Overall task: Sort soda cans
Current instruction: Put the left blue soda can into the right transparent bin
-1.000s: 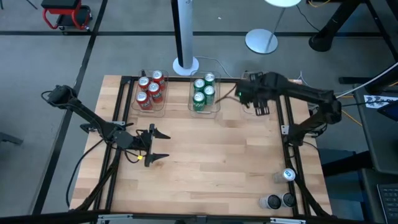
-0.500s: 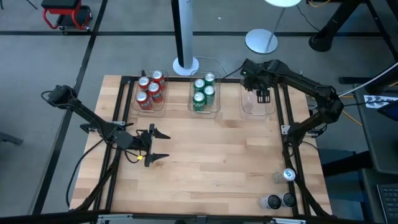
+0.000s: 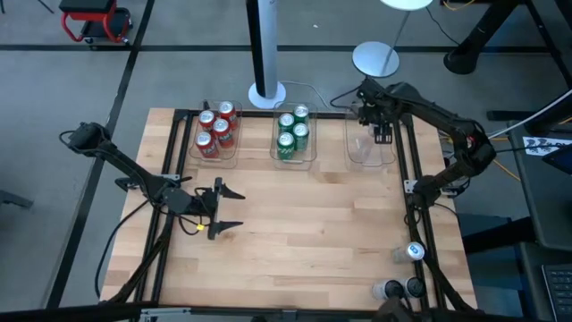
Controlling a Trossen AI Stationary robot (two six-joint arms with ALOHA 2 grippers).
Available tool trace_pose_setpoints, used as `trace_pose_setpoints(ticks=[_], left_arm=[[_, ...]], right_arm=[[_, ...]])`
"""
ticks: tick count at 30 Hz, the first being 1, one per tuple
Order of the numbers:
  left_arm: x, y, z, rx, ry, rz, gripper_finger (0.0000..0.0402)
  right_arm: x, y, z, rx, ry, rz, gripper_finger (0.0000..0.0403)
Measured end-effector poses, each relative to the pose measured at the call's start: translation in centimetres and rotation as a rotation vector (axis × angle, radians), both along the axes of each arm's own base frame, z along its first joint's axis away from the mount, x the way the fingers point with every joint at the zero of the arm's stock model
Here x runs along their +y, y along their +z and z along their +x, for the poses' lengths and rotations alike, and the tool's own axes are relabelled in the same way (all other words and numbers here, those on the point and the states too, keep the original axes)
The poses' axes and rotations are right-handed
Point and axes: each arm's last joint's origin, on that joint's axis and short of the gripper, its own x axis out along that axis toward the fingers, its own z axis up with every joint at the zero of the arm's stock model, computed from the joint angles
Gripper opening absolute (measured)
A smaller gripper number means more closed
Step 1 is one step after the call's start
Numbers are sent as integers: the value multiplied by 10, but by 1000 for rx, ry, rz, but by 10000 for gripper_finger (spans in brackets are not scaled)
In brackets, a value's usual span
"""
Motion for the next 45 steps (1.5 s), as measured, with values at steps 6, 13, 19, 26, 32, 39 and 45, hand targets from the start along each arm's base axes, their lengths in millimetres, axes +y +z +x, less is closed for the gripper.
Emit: trace_pose_setpoints(ticks=[6, 13, 19, 26, 32, 39, 45], left_arm=[[1, 0, 0, -6, 35, 47, 375], [9, 1, 3, -7, 94, 83, 375], [19, 1, 7, -4, 158, 82, 375], [27, 1, 10, -2, 202, 76, 375], [27, 1, 10, -2, 207, 73, 375], [27, 1, 10, -2, 207, 73, 375], [27, 1, 10, -2, 206, 73, 375]], right_arm=[[-16, -13, -11, -50, -15, -8, 234], [-31, -20, -24, -96, -36, -22, 234], [-41, -29, -29, -92, -36, 22, 234], [-46, -34, -27, -79, 3, 35, 245], [-47, -35, -27, -60, -3, 16, 294], [-48, -35, -26, -53, 0, 6, 328], [-47, -35, -27, -39, 12, 22, 332]])
